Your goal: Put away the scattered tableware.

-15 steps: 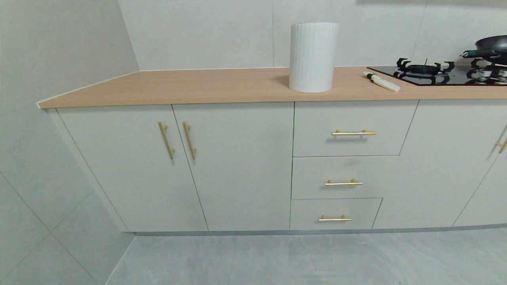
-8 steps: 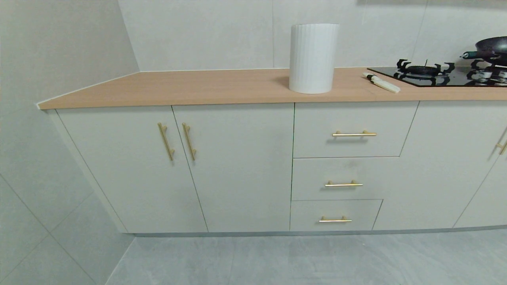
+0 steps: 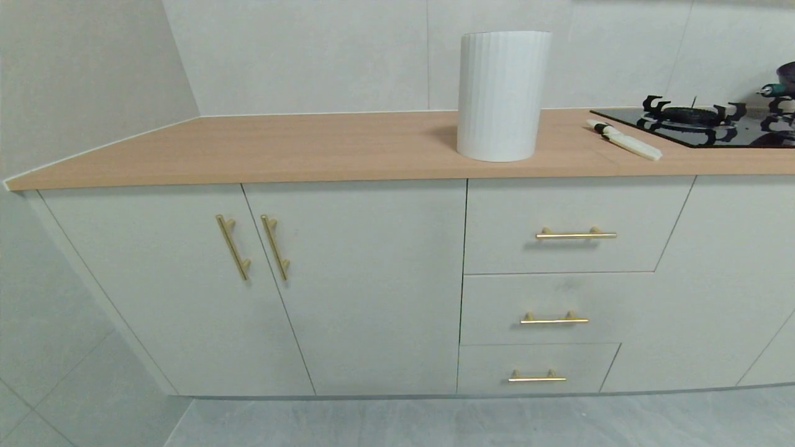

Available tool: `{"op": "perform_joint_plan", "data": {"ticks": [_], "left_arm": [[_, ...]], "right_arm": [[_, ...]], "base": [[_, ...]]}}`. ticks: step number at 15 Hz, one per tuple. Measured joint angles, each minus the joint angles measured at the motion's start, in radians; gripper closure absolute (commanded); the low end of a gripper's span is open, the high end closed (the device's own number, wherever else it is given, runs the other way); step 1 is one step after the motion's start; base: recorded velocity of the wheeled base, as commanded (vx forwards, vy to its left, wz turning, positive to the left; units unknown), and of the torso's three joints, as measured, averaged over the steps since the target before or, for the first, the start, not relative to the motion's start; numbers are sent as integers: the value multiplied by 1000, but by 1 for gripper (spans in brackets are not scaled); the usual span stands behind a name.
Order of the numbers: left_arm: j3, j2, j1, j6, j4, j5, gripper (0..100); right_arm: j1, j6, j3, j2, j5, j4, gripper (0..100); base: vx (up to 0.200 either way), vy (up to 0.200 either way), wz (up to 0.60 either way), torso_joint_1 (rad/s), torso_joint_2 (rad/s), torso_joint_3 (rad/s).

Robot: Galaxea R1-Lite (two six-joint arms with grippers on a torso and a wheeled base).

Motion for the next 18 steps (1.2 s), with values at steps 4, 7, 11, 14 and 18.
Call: {"op": "perform_joint_plan", "data": {"ticks": [4,7,11,14,18], "left_arm": [[0,0,0,0,0,0,0],[0,0,0,0,1,0,0],[0,0,0,0,1,0,0],[0,0,0,0,0,0,0],[0,0,0,0,0,0,0]], "right_arm": [[1,1,0,0,0,0,0],[1,1,0,0,0,0,0],[1,1,0,0,0,0,0],[1,1,0,0,0,0,0],[1,1,0,0,0,0,0]], "base": [[200,0,0,4,2,1],[200,0,0,4,1,1],[100,0,0,0,0,2],[0,0,0,0,0,0],[0,0,0,0,0,0]]}}
